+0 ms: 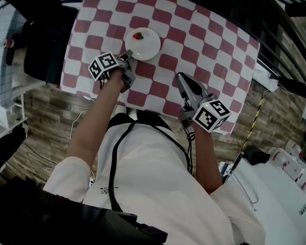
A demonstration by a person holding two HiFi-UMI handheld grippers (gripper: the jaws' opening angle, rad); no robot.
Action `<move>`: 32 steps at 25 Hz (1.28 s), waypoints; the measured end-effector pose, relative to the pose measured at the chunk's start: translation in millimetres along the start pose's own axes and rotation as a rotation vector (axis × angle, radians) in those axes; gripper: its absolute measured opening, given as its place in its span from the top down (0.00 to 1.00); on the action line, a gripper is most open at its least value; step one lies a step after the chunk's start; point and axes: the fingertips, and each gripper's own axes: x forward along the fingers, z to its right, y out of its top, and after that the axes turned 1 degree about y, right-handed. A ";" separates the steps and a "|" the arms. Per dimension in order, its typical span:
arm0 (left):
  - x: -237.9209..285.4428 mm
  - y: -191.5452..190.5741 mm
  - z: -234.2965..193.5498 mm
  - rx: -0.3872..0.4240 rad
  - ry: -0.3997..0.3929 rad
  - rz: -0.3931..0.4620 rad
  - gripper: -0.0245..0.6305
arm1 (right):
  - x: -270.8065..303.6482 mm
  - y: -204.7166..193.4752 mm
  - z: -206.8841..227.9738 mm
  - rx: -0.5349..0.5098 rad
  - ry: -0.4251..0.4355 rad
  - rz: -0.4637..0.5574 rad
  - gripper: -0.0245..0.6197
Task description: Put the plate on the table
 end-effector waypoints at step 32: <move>-86.6 3.1 9.6 0.259 -0.039 -0.027 0.80 | -8.6 -16.2 -73.8 -0.069 0.022 0.077 0.94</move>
